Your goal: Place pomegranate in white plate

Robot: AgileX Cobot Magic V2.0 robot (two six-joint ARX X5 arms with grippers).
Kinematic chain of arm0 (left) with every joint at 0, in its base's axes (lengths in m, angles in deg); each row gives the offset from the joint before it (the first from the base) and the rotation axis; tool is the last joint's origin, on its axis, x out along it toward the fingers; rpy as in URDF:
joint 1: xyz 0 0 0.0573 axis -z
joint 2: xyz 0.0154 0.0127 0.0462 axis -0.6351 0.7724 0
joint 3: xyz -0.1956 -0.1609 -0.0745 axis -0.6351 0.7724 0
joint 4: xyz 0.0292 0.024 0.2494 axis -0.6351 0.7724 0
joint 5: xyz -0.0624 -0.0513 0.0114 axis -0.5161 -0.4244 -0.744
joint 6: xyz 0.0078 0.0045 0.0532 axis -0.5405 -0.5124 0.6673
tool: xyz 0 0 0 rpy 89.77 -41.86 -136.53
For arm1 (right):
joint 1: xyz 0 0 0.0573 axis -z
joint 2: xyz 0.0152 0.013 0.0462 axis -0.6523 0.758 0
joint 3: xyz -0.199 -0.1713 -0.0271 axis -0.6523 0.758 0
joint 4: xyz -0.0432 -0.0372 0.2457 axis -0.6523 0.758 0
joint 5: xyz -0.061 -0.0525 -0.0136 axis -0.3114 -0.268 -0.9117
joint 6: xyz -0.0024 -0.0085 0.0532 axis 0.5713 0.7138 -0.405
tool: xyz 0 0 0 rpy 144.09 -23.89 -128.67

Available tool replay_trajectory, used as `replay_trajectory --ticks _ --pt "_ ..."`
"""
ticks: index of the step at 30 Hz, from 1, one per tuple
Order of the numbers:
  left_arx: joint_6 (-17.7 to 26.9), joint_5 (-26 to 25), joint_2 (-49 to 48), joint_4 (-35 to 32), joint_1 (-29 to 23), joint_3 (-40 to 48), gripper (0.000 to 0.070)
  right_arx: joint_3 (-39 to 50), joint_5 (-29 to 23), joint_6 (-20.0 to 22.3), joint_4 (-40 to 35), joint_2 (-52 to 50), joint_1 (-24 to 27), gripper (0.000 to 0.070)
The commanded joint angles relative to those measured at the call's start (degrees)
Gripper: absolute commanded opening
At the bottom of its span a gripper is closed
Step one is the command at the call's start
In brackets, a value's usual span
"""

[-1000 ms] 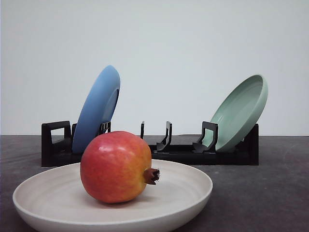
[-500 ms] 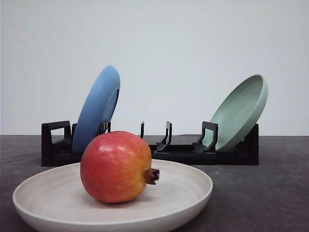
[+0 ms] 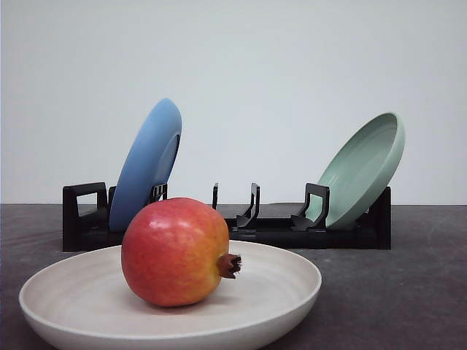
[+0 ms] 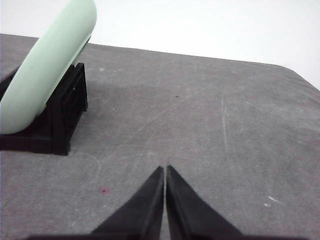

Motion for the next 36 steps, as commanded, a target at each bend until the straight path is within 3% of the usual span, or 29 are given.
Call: replay_trajectory --ticks 1,36 --pt "-0.4 -0.2 -0.1 0.3 0.1 0.5 0.0 0.3 0.0 -0.5 -0.3 0.0 0.1 0.0" --pt "-0.4 -0.2 -0.1 0.3 0.1 0.5 0.0 0.3 0.0 -0.5 -0.3 0.0 0.1 0.0"
